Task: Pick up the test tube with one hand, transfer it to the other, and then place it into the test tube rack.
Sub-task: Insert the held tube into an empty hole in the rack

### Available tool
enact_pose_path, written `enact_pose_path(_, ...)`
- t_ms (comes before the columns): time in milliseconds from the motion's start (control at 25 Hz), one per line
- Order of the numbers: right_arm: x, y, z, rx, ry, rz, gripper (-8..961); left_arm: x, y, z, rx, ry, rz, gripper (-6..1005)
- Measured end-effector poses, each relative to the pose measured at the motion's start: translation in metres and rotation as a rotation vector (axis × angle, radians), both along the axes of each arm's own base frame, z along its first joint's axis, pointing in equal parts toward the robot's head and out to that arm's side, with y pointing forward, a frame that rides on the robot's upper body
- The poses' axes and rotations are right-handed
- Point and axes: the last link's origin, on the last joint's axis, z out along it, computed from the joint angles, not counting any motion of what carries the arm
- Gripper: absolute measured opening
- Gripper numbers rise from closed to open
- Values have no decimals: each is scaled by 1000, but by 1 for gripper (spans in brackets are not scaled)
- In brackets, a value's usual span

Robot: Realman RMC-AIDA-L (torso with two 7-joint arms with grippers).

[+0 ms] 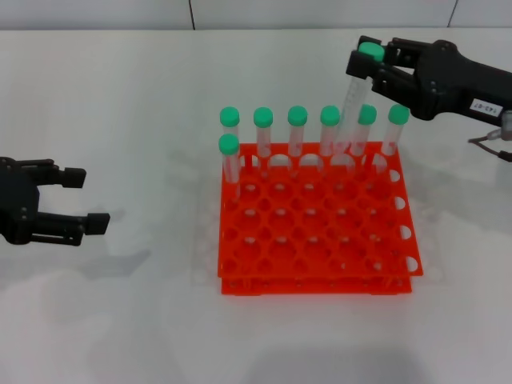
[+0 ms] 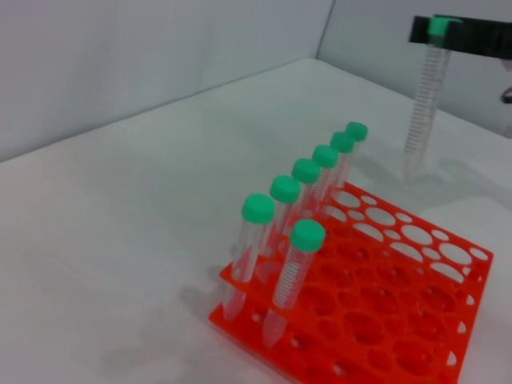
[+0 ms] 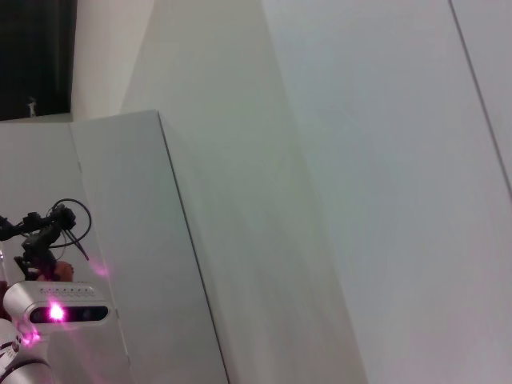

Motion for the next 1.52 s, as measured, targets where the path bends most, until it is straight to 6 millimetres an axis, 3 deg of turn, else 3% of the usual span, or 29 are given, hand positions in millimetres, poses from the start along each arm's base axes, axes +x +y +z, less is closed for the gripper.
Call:
enact_pose_path(640, -21, 9, -34, 54, -65, 37, 280, 1, -2, -11, -30, -4, -34, 883)
enact_pose_path(1160, -30, 8, -41, 43, -49, 57, 284, 2, -8, -24, -84, -23, -16, 883)
enact_pose_path(1520, -26, 15, -50, 58, -104, 6, 286, 3, -9, -38, -114, -49, 2, 883)
